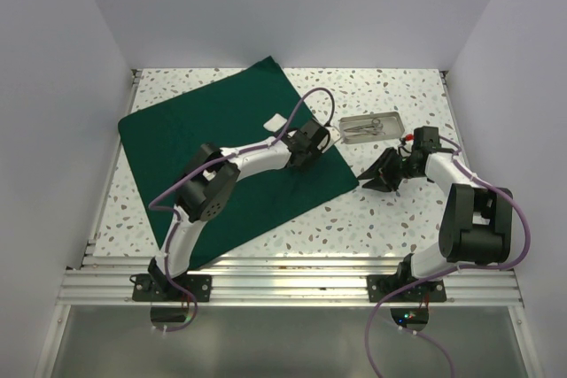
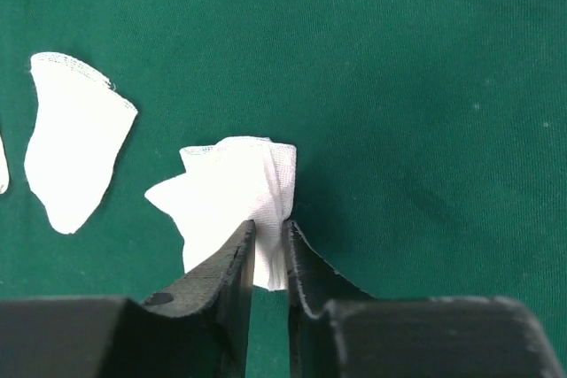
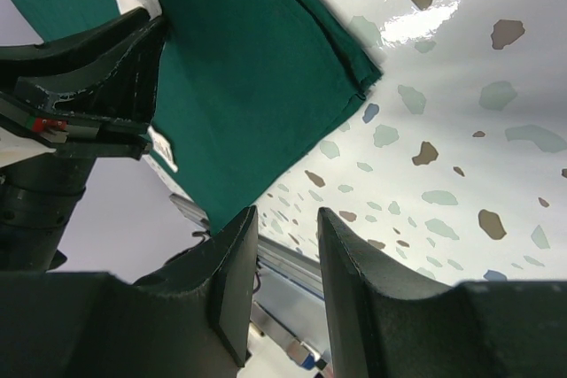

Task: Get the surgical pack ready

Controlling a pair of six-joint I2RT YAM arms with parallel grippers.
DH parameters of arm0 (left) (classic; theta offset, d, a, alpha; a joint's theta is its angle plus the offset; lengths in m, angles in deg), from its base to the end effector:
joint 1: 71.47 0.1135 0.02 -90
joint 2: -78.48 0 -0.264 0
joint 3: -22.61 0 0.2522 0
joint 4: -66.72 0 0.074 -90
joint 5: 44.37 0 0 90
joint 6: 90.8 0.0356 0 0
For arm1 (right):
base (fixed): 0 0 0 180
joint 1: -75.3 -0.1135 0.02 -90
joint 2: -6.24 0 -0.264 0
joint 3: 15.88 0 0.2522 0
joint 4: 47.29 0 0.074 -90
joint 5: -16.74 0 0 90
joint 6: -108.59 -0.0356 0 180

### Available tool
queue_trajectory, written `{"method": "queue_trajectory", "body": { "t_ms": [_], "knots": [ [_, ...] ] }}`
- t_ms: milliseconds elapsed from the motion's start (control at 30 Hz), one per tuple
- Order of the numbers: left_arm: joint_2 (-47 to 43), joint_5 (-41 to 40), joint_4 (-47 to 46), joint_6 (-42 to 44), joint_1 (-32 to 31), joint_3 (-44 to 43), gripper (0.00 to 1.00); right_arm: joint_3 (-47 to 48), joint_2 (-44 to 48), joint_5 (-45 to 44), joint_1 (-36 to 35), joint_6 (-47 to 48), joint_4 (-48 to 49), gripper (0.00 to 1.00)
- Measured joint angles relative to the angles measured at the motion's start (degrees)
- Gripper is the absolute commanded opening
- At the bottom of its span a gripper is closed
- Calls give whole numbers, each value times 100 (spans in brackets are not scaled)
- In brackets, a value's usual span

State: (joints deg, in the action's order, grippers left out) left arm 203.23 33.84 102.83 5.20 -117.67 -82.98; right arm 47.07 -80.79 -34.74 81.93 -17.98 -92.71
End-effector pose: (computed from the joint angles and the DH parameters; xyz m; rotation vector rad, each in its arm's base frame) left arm 0.3311 -0.3347 0.1582 1.0292 2.2847 -0.0263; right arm 0.2730 -0.0094 0.1788 0.8604 2.6505 1.0687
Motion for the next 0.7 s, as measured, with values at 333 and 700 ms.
{"method": "queue_trajectory", "body": {
  "t_ms": [333,700],
  "knots": [
    [0,17,-4,9,17,0,1,0,0,-2,-81,9,-2,38],
    [-9,20,0,-2,50,0,0,15,-7,-7,-155,83,-13,38]
  ]
}}
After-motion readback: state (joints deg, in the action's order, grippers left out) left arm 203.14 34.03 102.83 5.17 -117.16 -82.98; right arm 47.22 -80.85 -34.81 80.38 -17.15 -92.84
